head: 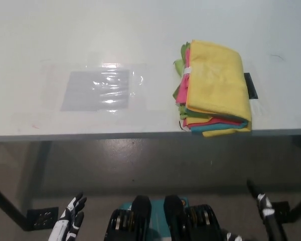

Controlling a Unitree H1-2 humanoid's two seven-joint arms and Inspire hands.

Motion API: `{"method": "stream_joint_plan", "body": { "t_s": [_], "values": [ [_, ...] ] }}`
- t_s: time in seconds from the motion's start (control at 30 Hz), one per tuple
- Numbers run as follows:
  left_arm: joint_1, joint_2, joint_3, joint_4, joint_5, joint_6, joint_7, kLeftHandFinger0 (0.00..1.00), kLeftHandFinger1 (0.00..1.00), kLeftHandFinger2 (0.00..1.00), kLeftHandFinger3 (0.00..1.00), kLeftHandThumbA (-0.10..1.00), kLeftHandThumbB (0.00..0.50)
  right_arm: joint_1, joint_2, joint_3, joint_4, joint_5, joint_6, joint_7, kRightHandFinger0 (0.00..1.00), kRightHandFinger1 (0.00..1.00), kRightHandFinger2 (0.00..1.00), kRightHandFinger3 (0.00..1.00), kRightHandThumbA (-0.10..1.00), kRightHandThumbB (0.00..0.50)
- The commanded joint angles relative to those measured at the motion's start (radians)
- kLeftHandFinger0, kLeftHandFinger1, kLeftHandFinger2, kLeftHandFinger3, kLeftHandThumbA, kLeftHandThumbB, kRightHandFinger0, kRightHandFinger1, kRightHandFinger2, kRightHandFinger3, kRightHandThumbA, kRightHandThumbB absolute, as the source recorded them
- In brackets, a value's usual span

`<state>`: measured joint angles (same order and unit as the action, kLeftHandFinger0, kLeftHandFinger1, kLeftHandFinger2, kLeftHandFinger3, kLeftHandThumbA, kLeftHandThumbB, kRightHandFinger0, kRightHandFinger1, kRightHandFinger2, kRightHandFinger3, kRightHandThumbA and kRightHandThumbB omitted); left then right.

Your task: A stack of folded microfibre clothes with a single fold is kept infront of the robot. the robot uses its right hand to grab one end of the clothes and pulla it away from the other end to unfold

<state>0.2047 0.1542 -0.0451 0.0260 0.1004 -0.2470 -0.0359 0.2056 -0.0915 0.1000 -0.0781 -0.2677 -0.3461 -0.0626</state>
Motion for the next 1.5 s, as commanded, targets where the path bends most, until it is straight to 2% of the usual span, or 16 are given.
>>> {"method": "stream_joint_plan", "body": {
  "t_s": [0.0, 0.07, 0.2, 0.3, 0.47, 0.57, 0.63, 0.8, 0.93, 1.0, 1.23, 1.37, 1.4, 1.47],
  "values": [
    [0.008, 0.012, -0.008, -0.045, -0.001, -0.041, -0.018, 1.00, 1.00, 1.00, 1.00, 0.95, 0.366, -0.053, 0.013, -0.024, -0.145, -0.104, -0.016, -0.036, 1.00, 1.00, 1.00, 1.00, 1.00, 0.180],
    [0.006, 0.009, -0.007, -0.039, 0.005, -0.044, -0.015, 1.00, 1.00, 1.00, 1.00, 0.95, 0.356, -0.098, 0.027, -0.034, -0.199, -0.122, 0.022, -0.034, 1.00, 1.00, 1.00, 1.00, 0.95, 0.178],
    [0.006, 0.015, -0.010, -0.028, 0.007, -0.044, -0.021, 1.00, 1.00, 1.00, 1.00, 0.95, 0.345, -0.196, 0.048, -0.054, -0.292, -0.160, 0.163, 0.002, 1.00, 1.00, 1.00, 1.00, 0.94, 0.211],
    [0.005, 0.007, -0.017, -0.021, 0.025, -0.047, -0.015, 1.00, 1.00, 1.00, 1.00, 0.97, 0.354, -0.296, 0.048, -0.065, -0.325, -0.172, 0.258, 0.031, 1.00, 1.00, 1.00, 1.00, 0.95, 0.213],
    [0.018, 0.009, -0.021, -0.022, 0.038, -0.045, -0.013, 1.00, 1.00, 1.00, 1.00, 0.99, 0.351, -0.418, 0.059, -0.057, -0.308, -0.193, 0.364, 0.051, 1.00, 1.00, 1.00, 1.00, 0.96, 0.230],
    [0.018, 0.009, -0.022, -0.020, 0.032, -0.044, -0.014, 1.00, 1.00, 1.00, 1.00, 0.98, 0.346, -0.520, 0.073, -0.047, -0.247, -0.209, 0.400, 0.041, 1.00, 1.00, 1.00, 1.00, 0.86, 0.191],
    [0.019, 0.011, -0.021, -0.024, 0.036, -0.040, -0.013, 1.00, 1.00, 1.00, 1.00, 0.98, 0.353, -0.575, 0.081, -0.038, -0.208, -0.224, 0.427, 0.040, 1.00, 1.00, 1.00, 1.00, 0.87, 0.183],
    [0.007, 0.014, -0.020, -0.034, 0.039, -0.034, -0.016, 1.00, 1.00, 1.00, 1.00, 0.97, 0.341, -0.726, 0.085, -0.022, -0.013, -0.262, 0.438, -0.004, 1.00, 1.00, 1.00, 1.00, 0.95, 0.202],
    [0.007, 0.011, -0.023, -0.034, 0.040, -0.035, -0.017, 1.00, 1.00, 1.00, 1.00, 0.97, 0.354, -0.803, 0.082, -0.020, 0.119, -0.266, 0.439, -0.036, 1.00, 1.00, 1.00, 1.00, 0.95, 0.207],
    [0.004, 0.011, -0.024, -0.033, 0.042, -0.038, -0.017, 1.00, 1.00, 1.00, 1.00, 0.98, 0.353, -0.837, 0.080, -0.015, 0.181, -0.268, 0.435, -0.049, 1.00, 1.00, 1.00, 1.00, 0.95, 0.197],
    [0.004, 0.010, -0.024, -0.039, 0.057, -0.040, -0.012, 1.00, 1.00, 1.00, 1.00, 0.99, 0.348, -0.961, 0.081, 0.015, 0.430, -0.279, 0.410, -0.100, 1.00, 1.00, 1.00, 1.00, 0.96, 0.211],
    [0.004, 0.009, -0.028, -0.041, 0.055, -0.044, -0.016, 1.00, 1.00, 1.00, 1.00, 0.99, 0.350, -0.991, 0.063, 0.047, 0.535, -0.305, 0.381, -0.137, 1.00, 1.00, 1.00, 1.00, 0.95, 0.208],
    [0.004, 0.010, -0.028, -0.041, 0.054, -0.046, -0.017, 1.00, 1.00, 1.00, 1.00, 0.99, 0.348, -0.996, 0.060, 0.053, 0.554, -0.306, 0.374, -0.147, 1.00, 1.00, 1.00, 1.00, 0.91, 0.212],
    [0.004, 0.012, -0.029, -0.043, 0.053, -0.045, -0.019, 1.00, 1.00, 1.00, 1.00, 0.98, 0.340, -1.004, 0.054, 0.068, 0.589, -0.317, 0.371, -0.164, 1.00, 1.00, 1.00, 1.00, 0.93, 0.220]
  ]
}}
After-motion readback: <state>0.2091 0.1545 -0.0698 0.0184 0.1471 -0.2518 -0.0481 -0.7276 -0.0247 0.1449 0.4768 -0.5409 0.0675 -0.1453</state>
